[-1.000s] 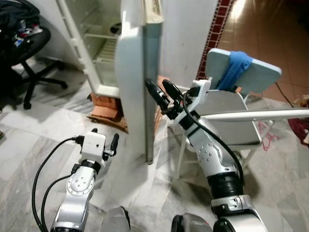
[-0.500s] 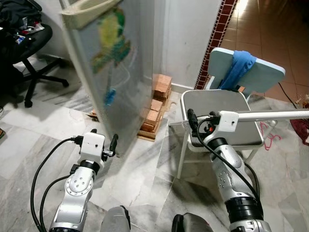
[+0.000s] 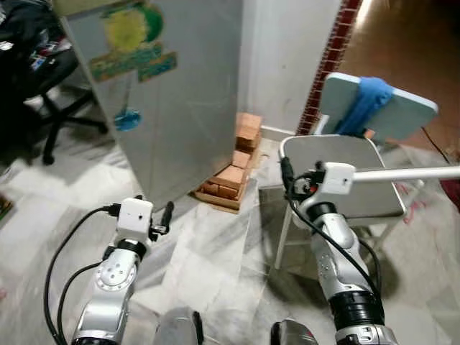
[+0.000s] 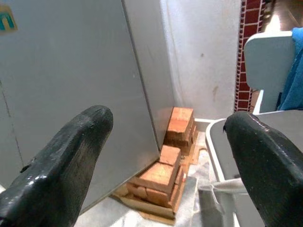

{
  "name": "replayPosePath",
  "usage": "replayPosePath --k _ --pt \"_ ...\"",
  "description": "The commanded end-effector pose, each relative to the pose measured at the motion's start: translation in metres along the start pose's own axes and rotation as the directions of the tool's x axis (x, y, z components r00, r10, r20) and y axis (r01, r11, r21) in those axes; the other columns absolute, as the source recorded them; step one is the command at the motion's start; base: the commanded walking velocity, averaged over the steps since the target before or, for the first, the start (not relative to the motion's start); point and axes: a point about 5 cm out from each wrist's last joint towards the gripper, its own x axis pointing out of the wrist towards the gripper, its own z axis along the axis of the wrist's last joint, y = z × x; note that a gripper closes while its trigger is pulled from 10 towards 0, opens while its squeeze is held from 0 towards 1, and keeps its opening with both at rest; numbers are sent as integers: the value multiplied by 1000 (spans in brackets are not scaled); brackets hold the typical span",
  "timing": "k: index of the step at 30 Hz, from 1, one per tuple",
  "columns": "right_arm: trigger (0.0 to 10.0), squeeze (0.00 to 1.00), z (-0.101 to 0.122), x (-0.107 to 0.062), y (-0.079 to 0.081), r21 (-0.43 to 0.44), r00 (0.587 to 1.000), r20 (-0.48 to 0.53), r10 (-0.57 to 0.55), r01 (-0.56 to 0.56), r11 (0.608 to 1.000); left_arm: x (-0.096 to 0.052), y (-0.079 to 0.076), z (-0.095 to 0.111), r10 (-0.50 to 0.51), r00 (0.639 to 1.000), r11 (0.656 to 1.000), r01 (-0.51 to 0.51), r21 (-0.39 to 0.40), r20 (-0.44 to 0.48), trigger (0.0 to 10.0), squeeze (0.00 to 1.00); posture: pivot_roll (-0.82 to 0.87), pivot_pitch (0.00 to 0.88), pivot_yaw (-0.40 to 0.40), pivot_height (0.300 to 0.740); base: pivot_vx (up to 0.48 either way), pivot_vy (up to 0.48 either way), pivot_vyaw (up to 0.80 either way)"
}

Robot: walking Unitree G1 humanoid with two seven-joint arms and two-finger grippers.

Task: Restocking fridge

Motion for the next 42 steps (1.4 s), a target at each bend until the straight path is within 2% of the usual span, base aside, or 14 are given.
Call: replayPosePath --k 1,6,11,19,23,29,30,36,42 --pt "10000 0 -1 -1 -8 -15 1000 0 -30 30 999 2 2 3 -4 1000 999 3 50 20 10000 0 85 124 10 740 0 480 -594" --pt "10000 0 -3 -1 -9 -27 1000 -10 -22 21 999 9 11 5 11 1000 1000 -12 29 17 10000 0 90 113 8 740 0 480 0" --pt "10000 0 -2 5 0 -36 1000 -3 0 0 999 11 10 6 9 1000 1000 -10 21 18 10000 0 99 108 8 740 0 480 0" --pt "10000 0 2 6 -4 -61 1000 11 4 -3 998 5 11 7 38 999 999 -39 21 22 10000 0 134 130 22 740 0 480 0" --pt "10000 0 4 4 -2 -100 999 16 31 -29 995 7 5 8 15 1000 1000 -16 20 23 10000 0 122 129 17 740 0 480 0" --pt "10000 0 -1 -2 -6 -94 1000 7 7 -6 996 11 9 9 25 999 1000 -25 -5 46 10000 0 98 119 17 740 0 480 -800" --pt "10000 0 0 -4 -9 -94 1000 12 -3 5 996 11 12 12 23 998 999 -20 -49 54 10000 0 87 116 21 740 0 480 -800" --pt "10000 0 -2 -13 -22 -92 999 -1 -51 50 995 8 15 5 56 998 992 -52 -111 36 10000 0 67 99 8 740 0 480 -800" --pt "10000 0 -7 -13 -23 -74 998 -25 -64 62 995 5 7 -4 38 999 992 -35 -121 20 10000 0 65 86 3 740 0 480 -800"
